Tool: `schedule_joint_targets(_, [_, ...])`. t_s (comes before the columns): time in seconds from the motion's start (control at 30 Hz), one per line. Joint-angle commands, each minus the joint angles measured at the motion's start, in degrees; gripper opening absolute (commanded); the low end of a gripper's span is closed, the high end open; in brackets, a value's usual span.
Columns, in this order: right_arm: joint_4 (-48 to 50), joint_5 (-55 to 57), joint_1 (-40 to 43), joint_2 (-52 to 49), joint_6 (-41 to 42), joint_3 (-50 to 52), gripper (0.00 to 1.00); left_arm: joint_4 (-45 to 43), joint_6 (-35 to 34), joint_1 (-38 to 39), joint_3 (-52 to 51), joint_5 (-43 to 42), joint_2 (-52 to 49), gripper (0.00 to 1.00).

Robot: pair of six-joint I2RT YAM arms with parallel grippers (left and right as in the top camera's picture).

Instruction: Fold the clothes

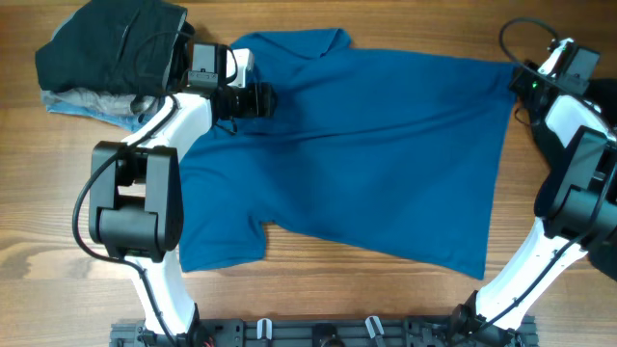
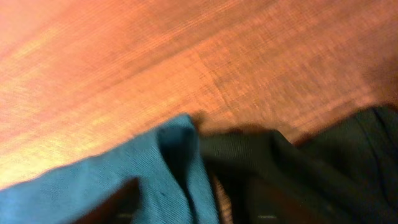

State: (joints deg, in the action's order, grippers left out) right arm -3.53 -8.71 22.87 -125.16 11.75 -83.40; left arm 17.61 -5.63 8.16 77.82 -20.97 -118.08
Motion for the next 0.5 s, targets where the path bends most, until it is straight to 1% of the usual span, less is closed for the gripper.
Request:
schedule_joint_targets(0.0, [-4.3,-5.3,-0.5,3.0,-1.3,-1.5,0.87,-0.2,-0.8,1.0,-0.5,-2.4,2.4,0.89])
schedule_joint_targets(0.1, [-13.5,-6.0,-0.3,8.7,-1.3,-1.5,0.87,0.2,-0.8,0.9,0.7,-2.3,5.0,0.89])
schedule_joint_targets(0.13, [-19.1,-6.9,-0.3,11.9,-1.1,-1.5,0.87,1.0,-0.8,0.9,1.5,-2.3,6.5,0.89])
schedule_joint_targets(0.17, [-23.6,-8.2,-0.3,14.2,-0.7,-1.5,0.84,2.0,-0.8,0.9,2.2,-1.9,8.2,0.90])
schedule_joint_targets(0.23, [-34.4,-10.1,-0.3,18.4,4.1,-1.5,0.56,5.1,-0.7,0.9,2.7,0.8,12.3,0.89])
schedule_joint_targets(0.27, [-40.2,-10.0,-0.4,19.8,7.6,-1.5,0.45,6.9,-0.7,0.9,2.7,2.0,14.2,0.89])
schedule_joint_targets(0.3, [-44.2,-9.7,-0.4,20.2,8.7,-1.5,0.45,8.7,-0.7,0.9,2.7,2.7,15.5,0.89])
schedule_joint_targets(0.33, [-48.9,-9.4,-0.4,20.2,9.6,-1.4,0.50,11.2,-0.2,0.9,2.7,3.6,16.9,0.89])
schedule_joint_targets(0.37, [-54.4,-6.4,-0.4,19.4,9.4,-1.1,0.55,13.6,0.9,0.9,2.7,4.2,17.7,0.90])
schedule_joint_targets(0.4, [-58.1,-0.1,-0.4,18.5,9.2,0.1,0.67,16.7,2.3,0.9,2.7,4.6,18.1,0.91])
schedule_joint_targets(0.47, [-60.0,6.3,-0.3,17.7,9.3,3.3,0.76,20.7,2.7,0.9,2.7,5.3,18.2,0.91])
